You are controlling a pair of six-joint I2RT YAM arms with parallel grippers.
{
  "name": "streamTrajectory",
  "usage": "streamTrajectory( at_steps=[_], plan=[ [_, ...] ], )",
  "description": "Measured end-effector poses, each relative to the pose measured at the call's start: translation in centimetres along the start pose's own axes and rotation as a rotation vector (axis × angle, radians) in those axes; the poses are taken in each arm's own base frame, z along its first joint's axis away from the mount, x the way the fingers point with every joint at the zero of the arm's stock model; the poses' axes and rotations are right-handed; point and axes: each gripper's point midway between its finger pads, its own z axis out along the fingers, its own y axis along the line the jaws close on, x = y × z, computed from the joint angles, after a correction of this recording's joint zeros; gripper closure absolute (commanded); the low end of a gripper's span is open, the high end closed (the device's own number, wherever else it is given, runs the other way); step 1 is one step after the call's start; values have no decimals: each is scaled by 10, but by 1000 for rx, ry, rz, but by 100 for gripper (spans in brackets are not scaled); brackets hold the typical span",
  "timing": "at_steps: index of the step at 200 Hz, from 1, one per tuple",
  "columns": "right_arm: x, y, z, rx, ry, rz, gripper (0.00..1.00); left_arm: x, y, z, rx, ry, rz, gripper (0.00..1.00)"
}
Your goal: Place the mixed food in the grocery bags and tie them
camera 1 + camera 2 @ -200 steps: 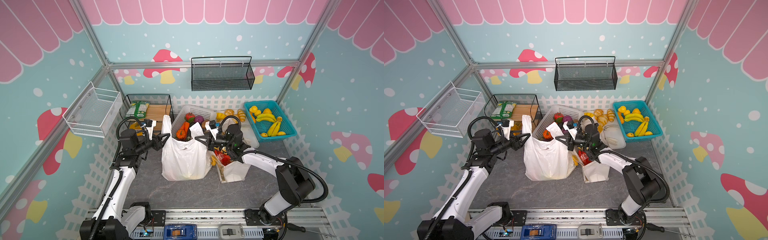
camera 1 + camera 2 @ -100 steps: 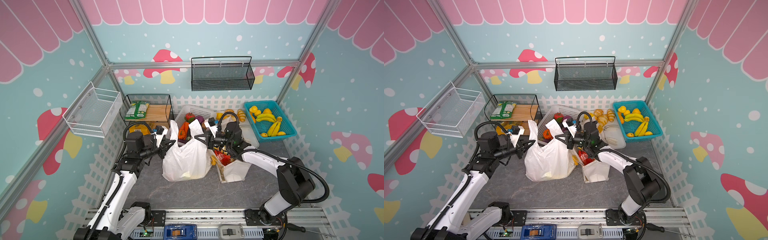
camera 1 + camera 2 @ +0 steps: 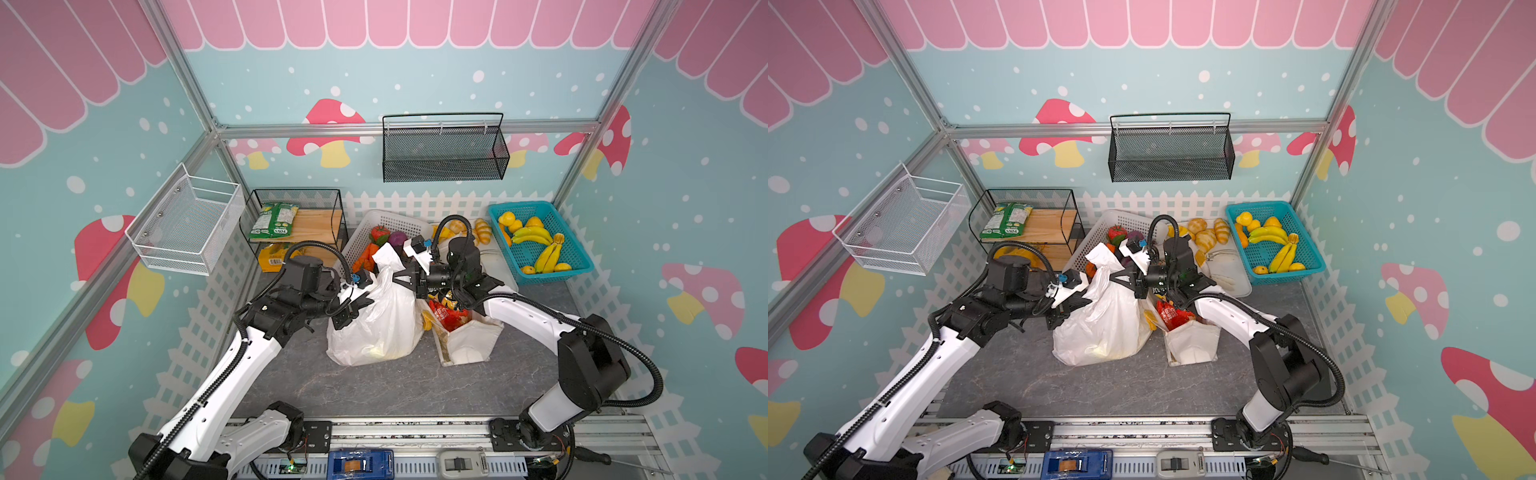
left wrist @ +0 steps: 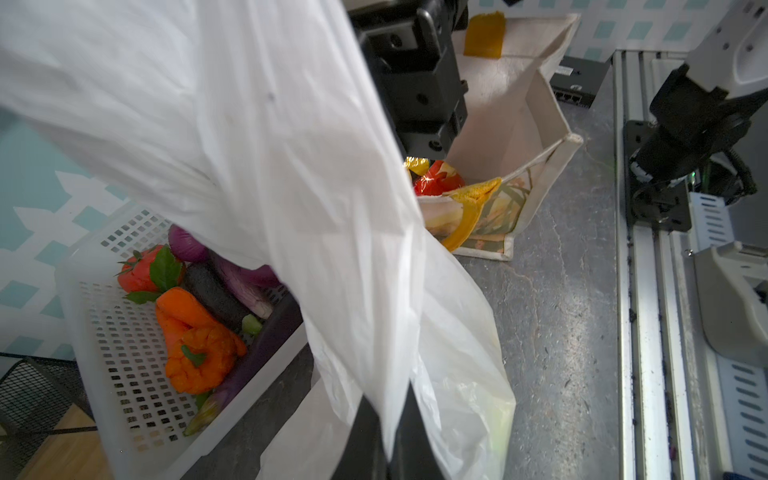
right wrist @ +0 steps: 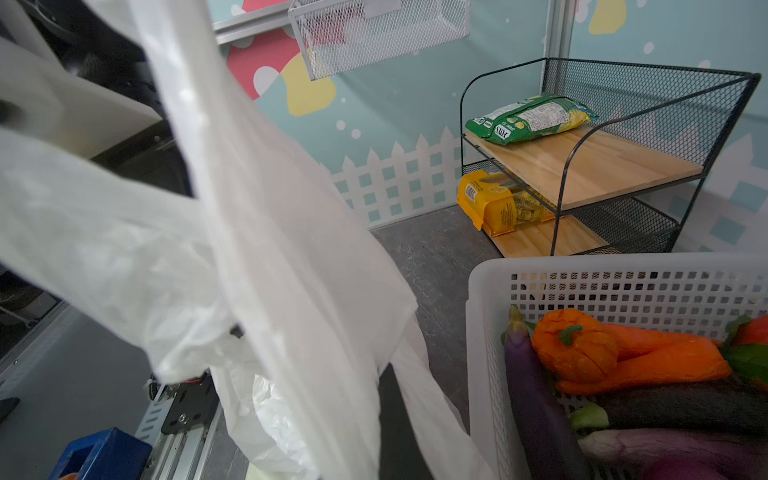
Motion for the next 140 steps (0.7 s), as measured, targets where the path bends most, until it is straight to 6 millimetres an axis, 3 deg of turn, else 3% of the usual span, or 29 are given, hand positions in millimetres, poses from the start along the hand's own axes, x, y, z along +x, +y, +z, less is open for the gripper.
streamTrajectory(
  at_steps=[24, 66, 140],
  plan=[
    [7, 3, 0, -20, 23, -33, 97, 3, 2, 10, 20, 83, 49, 100],
    [12, 7, -1, -42, 33, -136, 87, 2, 14, 9, 6, 156, 97, 100],
    [11, 19, -6, -91, 10, -298, 57, 8, 21, 8, 18, 227, 91, 100]
  ],
)
